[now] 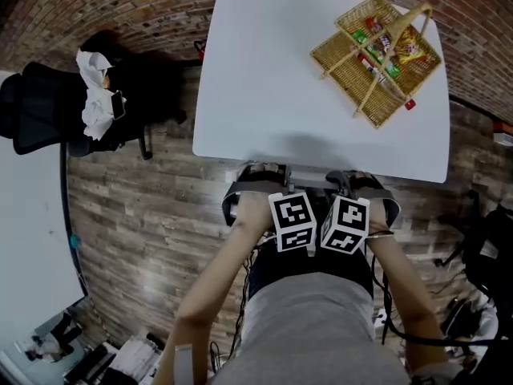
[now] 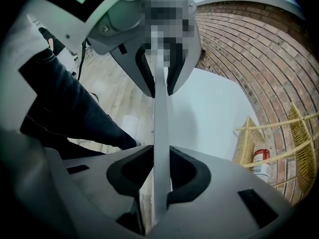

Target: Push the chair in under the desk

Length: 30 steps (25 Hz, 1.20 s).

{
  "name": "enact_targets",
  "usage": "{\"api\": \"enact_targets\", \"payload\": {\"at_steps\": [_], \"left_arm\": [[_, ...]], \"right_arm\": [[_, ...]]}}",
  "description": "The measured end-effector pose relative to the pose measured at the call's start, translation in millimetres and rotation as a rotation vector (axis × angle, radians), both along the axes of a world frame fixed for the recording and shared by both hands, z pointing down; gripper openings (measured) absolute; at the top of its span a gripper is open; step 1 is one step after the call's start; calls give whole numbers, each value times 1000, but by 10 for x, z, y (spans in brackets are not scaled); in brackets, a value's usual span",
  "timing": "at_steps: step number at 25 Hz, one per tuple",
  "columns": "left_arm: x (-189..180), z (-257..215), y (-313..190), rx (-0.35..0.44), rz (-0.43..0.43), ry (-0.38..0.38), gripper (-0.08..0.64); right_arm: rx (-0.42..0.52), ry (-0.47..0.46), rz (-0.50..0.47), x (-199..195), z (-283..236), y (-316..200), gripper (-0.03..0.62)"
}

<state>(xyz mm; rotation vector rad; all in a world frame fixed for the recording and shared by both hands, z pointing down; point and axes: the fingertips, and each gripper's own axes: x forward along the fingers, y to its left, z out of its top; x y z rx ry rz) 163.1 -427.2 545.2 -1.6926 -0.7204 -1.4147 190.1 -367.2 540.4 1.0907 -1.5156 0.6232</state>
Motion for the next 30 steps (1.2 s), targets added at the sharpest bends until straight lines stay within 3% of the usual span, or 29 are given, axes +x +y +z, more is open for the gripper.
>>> {"api": "enact_targets", "payload": {"at_steps": [13, 17, 22, 23, 26, 30], "left_arm": [[-34, 30, 23, 18, 1, 8, 105], [-35, 12, 26, 21, -3, 72, 112], [-39, -18, 13, -16, -91, 167, 128], [-31, -26, 20, -29, -116, 176, 132], [-12, -92, 45, -76, -177, 207, 140], [-13, -270, 61, -133, -247, 289, 158]], "right_arm": [[-7, 5, -15, -34, 21, 1, 92], [3, 15, -7, -3, 72, 68, 94], [64, 48, 5, -29, 52, 55, 103], [75, 38, 9, -58, 54, 60, 121], [93, -13, 12, -157, 44, 72, 255], [191, -67, 47, -224, -158, -20, 256]]}}
